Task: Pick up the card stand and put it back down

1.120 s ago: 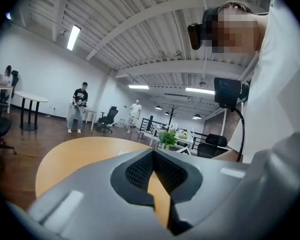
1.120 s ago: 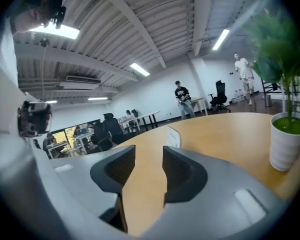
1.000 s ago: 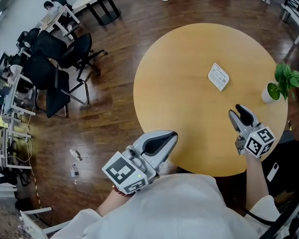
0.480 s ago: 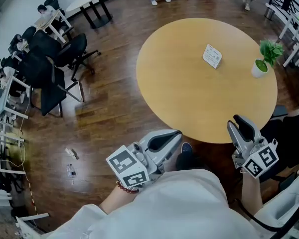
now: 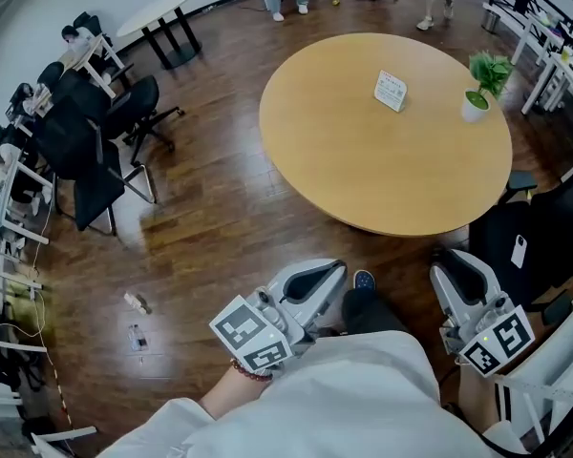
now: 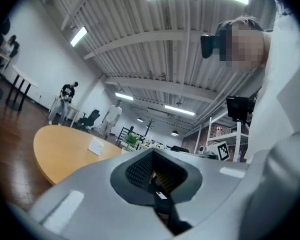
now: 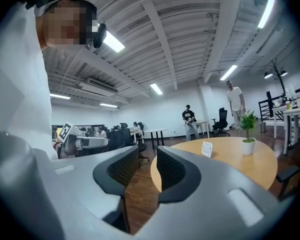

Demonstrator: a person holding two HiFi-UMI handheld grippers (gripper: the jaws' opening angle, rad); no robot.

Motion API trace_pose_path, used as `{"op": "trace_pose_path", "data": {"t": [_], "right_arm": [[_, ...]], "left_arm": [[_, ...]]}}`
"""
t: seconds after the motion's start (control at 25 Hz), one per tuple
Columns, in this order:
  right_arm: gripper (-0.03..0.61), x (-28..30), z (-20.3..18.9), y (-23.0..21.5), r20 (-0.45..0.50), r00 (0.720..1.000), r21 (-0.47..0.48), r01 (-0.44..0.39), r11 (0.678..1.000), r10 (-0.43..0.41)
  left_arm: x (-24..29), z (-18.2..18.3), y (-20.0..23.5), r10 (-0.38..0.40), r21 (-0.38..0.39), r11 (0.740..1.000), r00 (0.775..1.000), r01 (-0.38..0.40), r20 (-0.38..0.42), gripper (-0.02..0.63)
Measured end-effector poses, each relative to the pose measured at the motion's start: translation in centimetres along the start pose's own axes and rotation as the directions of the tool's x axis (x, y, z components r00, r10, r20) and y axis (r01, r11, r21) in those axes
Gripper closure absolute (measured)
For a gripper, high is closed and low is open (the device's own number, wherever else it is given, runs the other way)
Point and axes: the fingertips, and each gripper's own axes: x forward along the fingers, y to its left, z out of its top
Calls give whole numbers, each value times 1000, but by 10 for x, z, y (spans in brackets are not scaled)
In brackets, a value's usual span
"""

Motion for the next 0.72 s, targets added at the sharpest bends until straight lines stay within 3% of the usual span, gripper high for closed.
{"op": "trace_pose_path", "data": {"t": [0.16,0.48,0.6,0.72], "right_arm": [[462,-18,13,22,22,999,15,-31,999,31],[465,-22,9,40,7,986,-3,-167,986,167],[465,-47,21,35,37,983,-2,-181,984,181],[474,-64,9,19,10,987,5,-160,987,160]], "left_arm": [[-9,12,-28,53,99,994,998,-55,25,614],[-4,-10,-21,169,-30,985,985,-168,24,614],[22,-11,-42,129,-22,991,992,-129,3,614],[48,-4,-49,103,19,995,995,-103,0,614]]}}
